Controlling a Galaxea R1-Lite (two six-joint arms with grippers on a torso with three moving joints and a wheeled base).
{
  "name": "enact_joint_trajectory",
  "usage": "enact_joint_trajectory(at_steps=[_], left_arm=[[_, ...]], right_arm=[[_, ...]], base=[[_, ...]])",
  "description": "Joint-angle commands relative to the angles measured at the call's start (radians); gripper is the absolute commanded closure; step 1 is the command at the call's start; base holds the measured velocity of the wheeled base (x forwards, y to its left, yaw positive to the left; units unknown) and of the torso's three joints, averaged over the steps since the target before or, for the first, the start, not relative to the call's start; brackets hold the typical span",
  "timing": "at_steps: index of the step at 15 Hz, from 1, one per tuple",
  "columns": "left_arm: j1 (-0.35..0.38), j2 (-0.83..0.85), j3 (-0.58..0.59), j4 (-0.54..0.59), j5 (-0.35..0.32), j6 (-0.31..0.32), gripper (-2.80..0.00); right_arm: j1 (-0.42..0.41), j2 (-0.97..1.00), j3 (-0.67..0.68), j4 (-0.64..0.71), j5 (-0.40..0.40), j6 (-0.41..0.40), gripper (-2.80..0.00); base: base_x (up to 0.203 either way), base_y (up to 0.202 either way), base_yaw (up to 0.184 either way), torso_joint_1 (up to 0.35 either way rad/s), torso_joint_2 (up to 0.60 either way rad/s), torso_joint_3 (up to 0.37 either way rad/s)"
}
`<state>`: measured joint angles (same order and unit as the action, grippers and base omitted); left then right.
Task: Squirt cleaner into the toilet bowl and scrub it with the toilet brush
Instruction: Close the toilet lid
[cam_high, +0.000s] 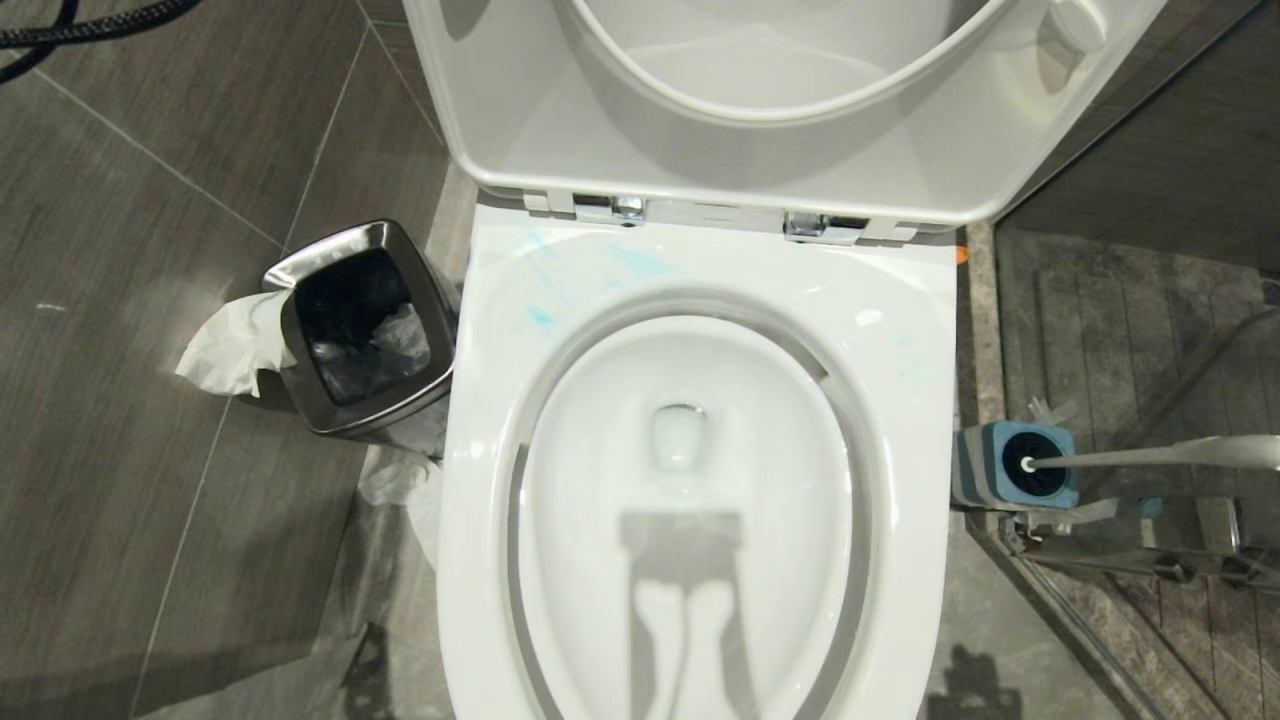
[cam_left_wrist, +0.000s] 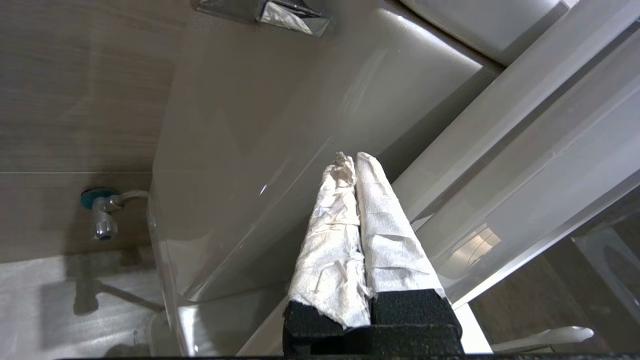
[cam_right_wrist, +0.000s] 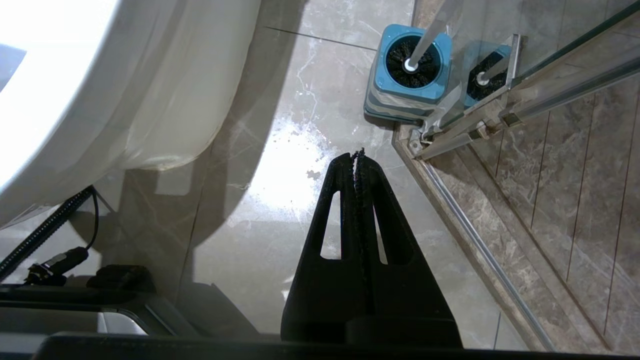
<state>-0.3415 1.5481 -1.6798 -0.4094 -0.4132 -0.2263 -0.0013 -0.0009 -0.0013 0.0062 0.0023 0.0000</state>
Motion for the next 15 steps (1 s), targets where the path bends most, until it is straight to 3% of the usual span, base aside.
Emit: enact_joint_trajectory(at_steps=[1,5,7,8,9,15], left_arm=[[0.013,-0.012,-0.001,0.016,0.001,0.007,0.00],[0.022,-0.077,0.023,0.109,-0.026,0.064,0.00],[0.031,-0.088,0.026,0.151,-0.114,0.051,0.00],[0.043,-0.088,0.024,0.154,-0.144,0.012,0.00],[0.048,-0.083,0.021,0.152,-0.147,-0.018,0.00],[0.087,-0.044,0.022,0.150,-0.130,0.008,0.00]], right_arm=[[0.000,0.001,0.001,0.000,0.001,0.000,0.00],[0.000,0.001,0.000,0.000,0.001,0.000,0.00],[0.000,0.001,0.001,0.000,0.001,0.000,0.00],[0.000,0.001,0.000,0.000,0.001,0.000,0.00],[0.000,0.001,0.000,0.000,0.001,0.000,0.00],[0.000,0.001,0.000,0.000,0.001,0.000,0.00]], base=[[0.000,0.000,0.000,0.000,0.00,0.000],[0.000,0.000,0.000,0.000,0.00,0.000],[0.000,0.000,0.000,0.000,0.00,0.000],[0.000,0.000,0.000,0.000,0.00,0.000],[0.000,0.000,0.000,0.000,0.00,0.000],[0.000,0.000,0.000,0.000,0.00,0.000]])
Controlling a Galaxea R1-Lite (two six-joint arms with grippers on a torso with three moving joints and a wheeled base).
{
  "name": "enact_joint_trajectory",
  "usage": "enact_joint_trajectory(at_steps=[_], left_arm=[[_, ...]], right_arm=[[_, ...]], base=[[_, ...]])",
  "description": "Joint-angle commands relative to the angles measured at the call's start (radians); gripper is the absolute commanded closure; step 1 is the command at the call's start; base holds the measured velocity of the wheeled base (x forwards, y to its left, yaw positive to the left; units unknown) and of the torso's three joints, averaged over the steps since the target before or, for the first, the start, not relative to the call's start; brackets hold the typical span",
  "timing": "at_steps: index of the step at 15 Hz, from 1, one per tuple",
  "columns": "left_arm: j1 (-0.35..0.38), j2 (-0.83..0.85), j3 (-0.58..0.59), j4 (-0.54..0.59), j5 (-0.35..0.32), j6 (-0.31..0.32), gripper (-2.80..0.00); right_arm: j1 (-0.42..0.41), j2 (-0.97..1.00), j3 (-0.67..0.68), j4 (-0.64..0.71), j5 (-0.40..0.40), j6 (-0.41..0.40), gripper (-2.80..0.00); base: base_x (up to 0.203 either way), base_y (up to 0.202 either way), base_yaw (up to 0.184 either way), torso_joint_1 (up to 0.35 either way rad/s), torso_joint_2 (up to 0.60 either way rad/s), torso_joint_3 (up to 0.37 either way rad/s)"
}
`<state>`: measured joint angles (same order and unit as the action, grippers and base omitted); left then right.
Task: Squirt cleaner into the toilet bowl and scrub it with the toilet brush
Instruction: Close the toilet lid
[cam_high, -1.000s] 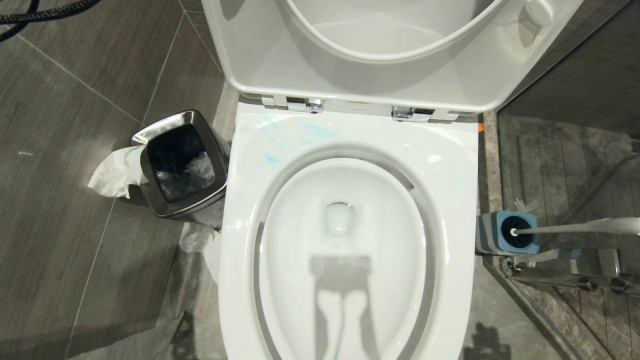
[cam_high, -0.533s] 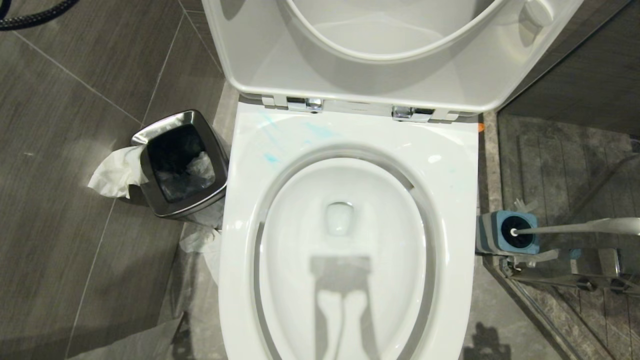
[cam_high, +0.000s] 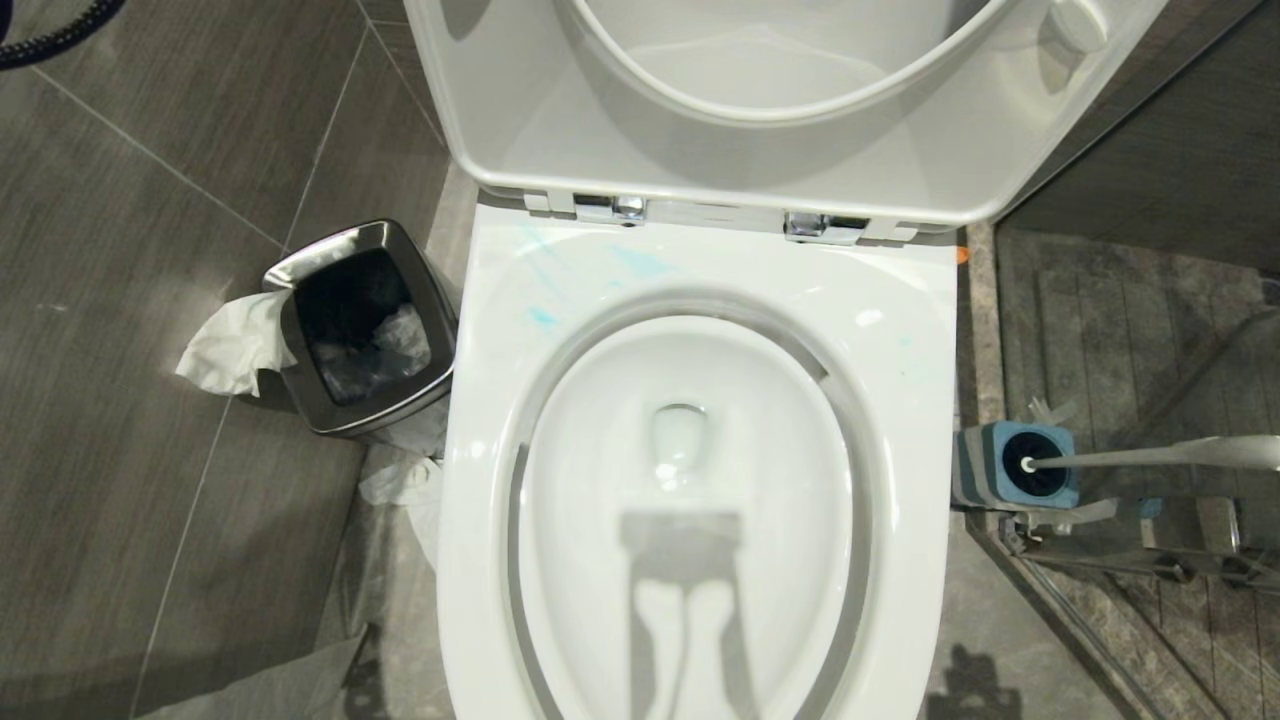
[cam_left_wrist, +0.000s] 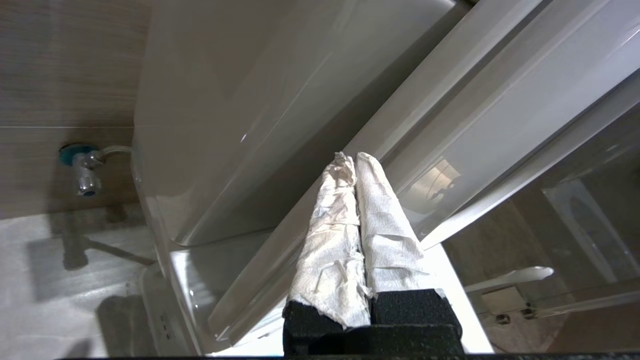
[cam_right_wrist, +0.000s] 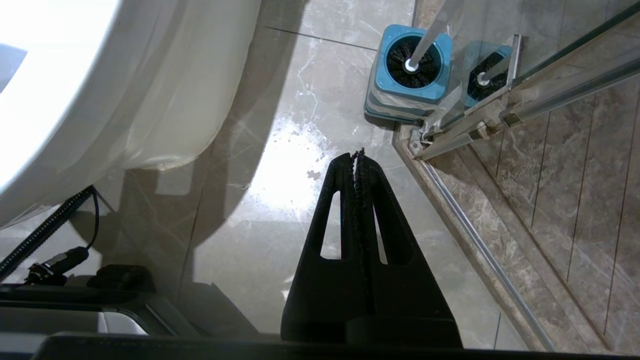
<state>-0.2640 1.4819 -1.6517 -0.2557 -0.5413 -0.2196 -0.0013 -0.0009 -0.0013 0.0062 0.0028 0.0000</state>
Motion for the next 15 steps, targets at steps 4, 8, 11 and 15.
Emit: enact_joint_trajectory(at_steps=[4,8,11,15], left_arm=[[-0.005,0.075,-0.037,-0.056,-0.007,0.009,0.00],[-0.041,0.128,-0.117,-0.068,-0.012,-0.001,0.00],[-0.051,0.130,-0.117,-0.068,-0.015,-0.001,0.00],[-0.058,0.138,-0.117,-0.068,-0.065,-0.014,0.00]], right_arm=[[0.000,0.001,0.000,0.000,0.000,0.000,0.00],[0.000,0.001,0.000,0.000,0.000,0.000,0.00],[0.000,0.001,0.001,0.000,0.000,0.000,0.00],[0.000,0.001,0.001,0.000,0.000,0.000,0.00]], base=[[0.000,0.000,0.000,0.000,0.00,0.000],[0.000,0.000,0.000,0.000,0.00,0.000],[0.000,0.000,0.000,0.000,0.00,0.000],[0.000,0.000,0.000,0.000,0.00,0.000]])
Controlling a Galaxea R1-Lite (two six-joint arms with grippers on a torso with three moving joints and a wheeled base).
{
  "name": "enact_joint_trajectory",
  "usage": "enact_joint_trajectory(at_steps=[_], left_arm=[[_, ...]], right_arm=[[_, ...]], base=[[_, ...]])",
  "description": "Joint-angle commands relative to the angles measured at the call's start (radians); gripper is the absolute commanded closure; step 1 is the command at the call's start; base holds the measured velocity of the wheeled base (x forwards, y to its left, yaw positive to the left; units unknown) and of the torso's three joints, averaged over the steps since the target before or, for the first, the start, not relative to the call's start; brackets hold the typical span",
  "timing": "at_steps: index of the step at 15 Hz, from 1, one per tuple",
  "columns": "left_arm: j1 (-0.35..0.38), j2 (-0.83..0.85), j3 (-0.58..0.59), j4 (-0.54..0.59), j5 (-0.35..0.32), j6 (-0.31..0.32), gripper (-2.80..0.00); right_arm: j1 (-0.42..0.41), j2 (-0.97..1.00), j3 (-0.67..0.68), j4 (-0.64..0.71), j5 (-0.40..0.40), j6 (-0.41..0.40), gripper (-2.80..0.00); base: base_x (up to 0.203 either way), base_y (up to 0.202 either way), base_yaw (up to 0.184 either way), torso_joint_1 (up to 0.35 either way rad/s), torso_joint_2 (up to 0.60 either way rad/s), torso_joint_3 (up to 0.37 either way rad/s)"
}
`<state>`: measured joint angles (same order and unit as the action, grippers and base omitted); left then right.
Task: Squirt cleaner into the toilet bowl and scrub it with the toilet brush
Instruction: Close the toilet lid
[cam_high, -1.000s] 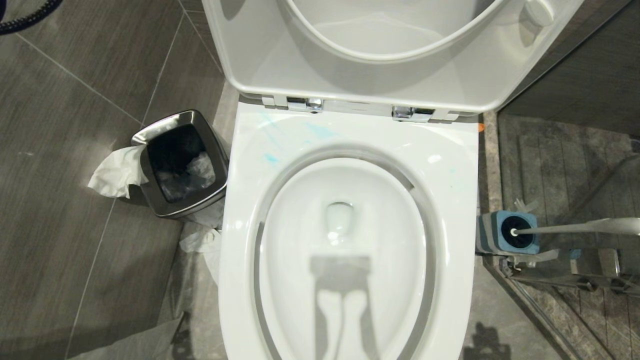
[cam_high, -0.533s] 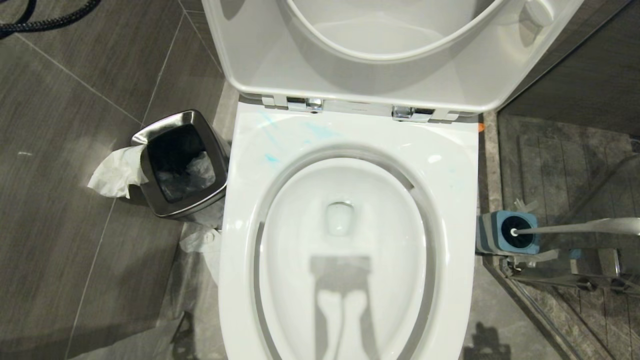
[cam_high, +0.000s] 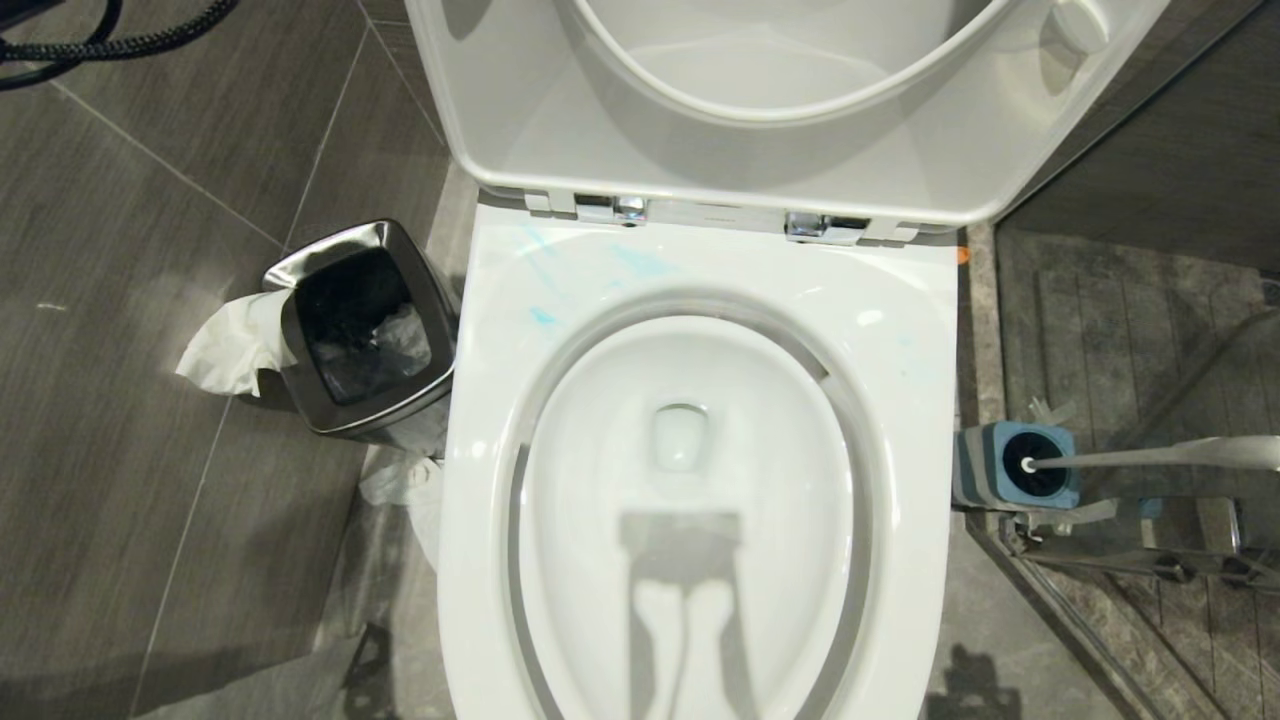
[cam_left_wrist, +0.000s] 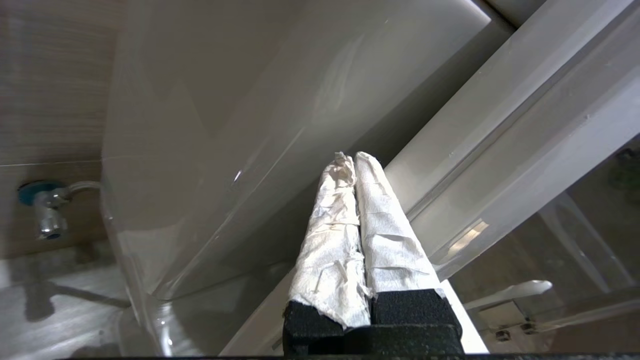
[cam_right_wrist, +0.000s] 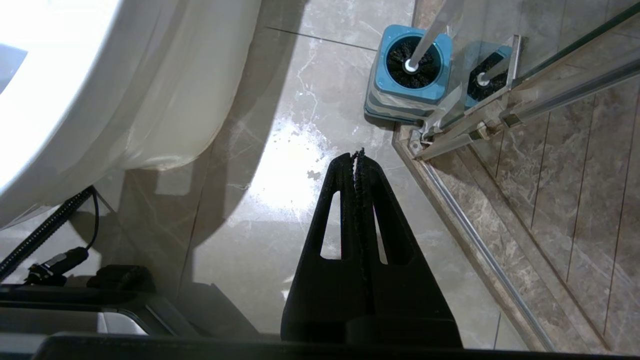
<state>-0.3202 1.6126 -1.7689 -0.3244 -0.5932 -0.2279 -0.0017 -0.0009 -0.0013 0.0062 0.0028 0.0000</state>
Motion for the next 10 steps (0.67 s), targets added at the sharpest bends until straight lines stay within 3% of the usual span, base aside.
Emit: enact_joint_trajectory(at_steps=[1,3,5,10], left_arm=[[-0.002,0.006,0.002,0.001,-0.017,-0.010,0.00],[-0.002,-0.010,0.013,0.005,-0.061,-0.021,0.00],[0.005,-0.031,0.036,0.004,-0.143,-0.084,0.00],[0.007,-0.042,0.064,0.005,-0.160,-0.096,0.00]], right_arm=[[0.000,0.001,0.000,0.000,0.000,0.000,0.00],[0.000,0.001,0.000,0.000,0.000,0.000,0.00],[0.000,0.001,0.000,0.000,0.000,0.000,0.00],[0.001,0.001,0.000,0.000,0.000,0.000,0.00]], base=[[0.000,0.000,0.000,0.000,0.00,0.000],[0.000,0.000,0.000,0.000,0.00,0.000],[0.000,0.000,0.000,0.000,0.00,0.000],[0.000,0.000,0.000,0.000,0.00,0.000]])
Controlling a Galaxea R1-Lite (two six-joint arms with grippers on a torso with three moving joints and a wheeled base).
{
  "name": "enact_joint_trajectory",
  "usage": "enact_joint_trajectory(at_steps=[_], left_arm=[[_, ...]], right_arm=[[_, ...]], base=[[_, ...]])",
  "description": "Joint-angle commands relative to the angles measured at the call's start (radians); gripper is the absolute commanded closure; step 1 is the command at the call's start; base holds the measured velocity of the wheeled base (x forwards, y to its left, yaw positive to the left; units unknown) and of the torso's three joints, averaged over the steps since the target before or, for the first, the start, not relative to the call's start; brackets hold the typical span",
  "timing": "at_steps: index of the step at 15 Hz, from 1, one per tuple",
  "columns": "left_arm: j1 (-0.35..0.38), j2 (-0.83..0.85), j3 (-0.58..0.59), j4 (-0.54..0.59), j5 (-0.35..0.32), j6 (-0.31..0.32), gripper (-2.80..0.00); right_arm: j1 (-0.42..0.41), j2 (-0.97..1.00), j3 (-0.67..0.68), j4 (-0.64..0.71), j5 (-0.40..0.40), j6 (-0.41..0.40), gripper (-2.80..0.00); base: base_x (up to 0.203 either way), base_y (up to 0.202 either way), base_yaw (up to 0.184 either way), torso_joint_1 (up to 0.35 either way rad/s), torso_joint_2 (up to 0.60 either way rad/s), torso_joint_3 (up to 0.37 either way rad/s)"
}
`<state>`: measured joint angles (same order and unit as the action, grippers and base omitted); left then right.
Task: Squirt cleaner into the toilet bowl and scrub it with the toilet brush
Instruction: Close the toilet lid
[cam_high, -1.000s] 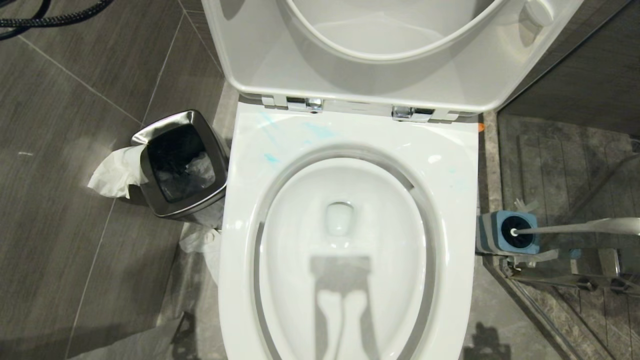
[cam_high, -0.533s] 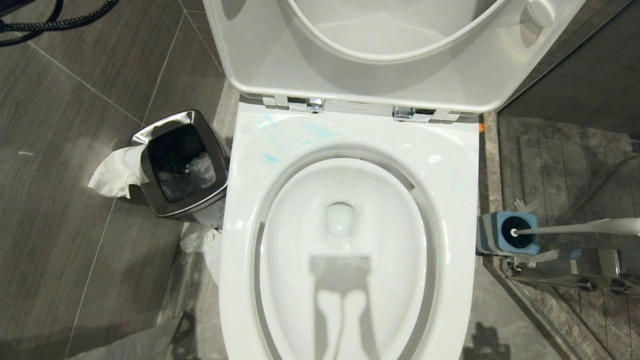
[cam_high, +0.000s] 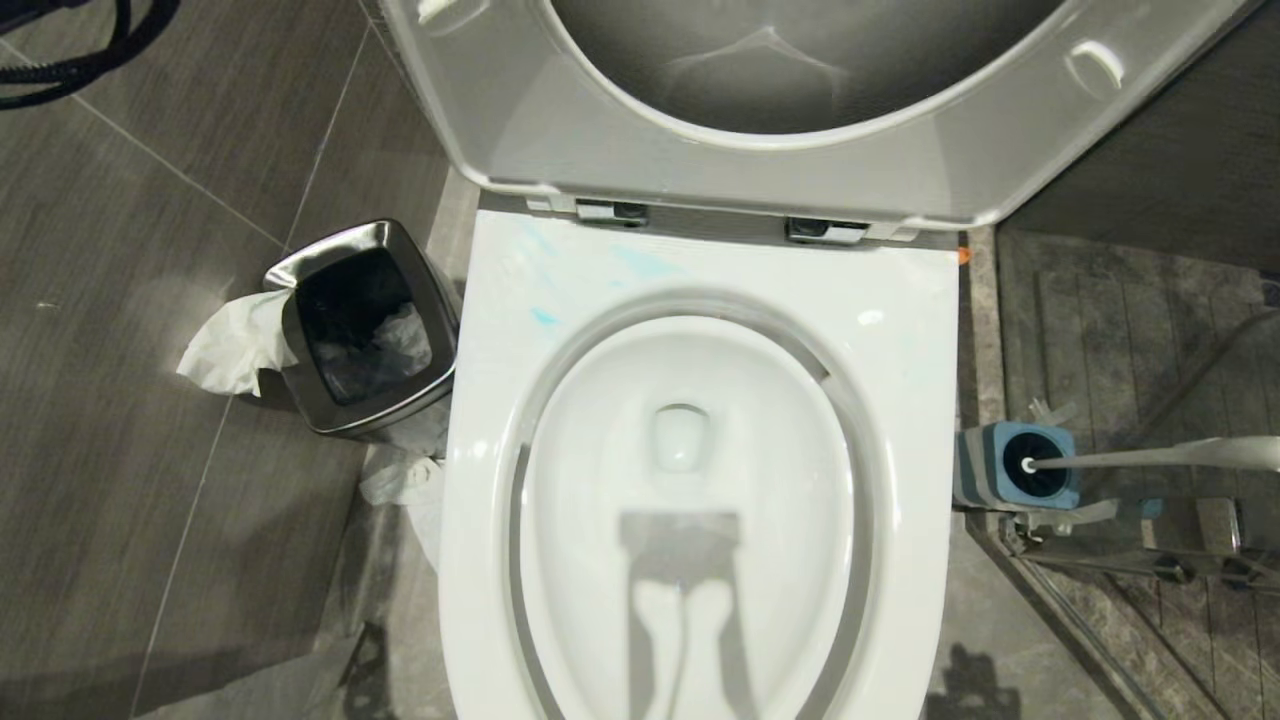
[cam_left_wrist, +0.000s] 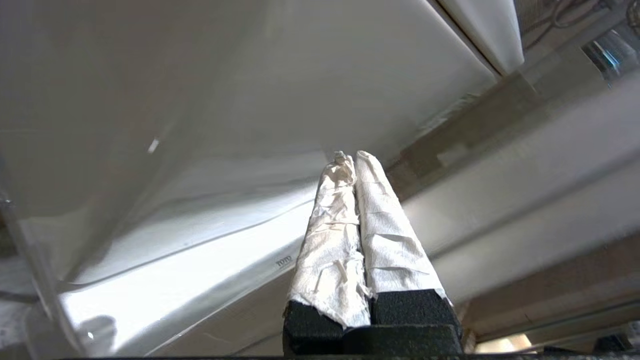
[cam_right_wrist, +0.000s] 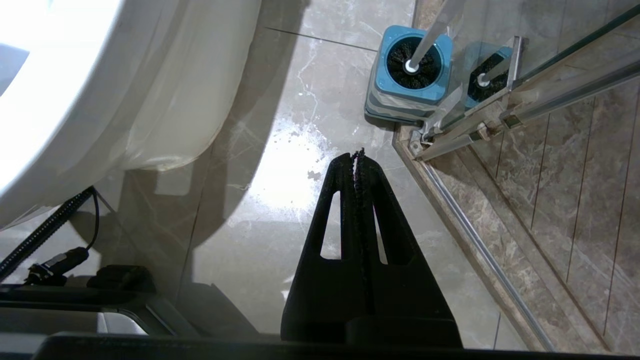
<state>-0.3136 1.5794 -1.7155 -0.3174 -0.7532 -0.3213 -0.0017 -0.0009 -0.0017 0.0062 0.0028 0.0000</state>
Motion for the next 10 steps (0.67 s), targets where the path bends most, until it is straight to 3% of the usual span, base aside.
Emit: enact_joint_trajectory(at_steps=[1,10], left_arm=[[0.004,-0.014,0.019,-0.002,0.000,-0.002,0.00],[0.051,-0.137,0.128,0.080,-0.003,-0.003,0.00]], right_arm=[[0.000,0.001,0.000,0.000,0.000,0.000,0.00],[0.000,0.001,0.000,0.000,0.000,0.000,0.00]], base=[[0.000,0.000,0.000,0.000,0.00,0.000],[0.000,0.000,0.000,0.000,0.00,0.000]])
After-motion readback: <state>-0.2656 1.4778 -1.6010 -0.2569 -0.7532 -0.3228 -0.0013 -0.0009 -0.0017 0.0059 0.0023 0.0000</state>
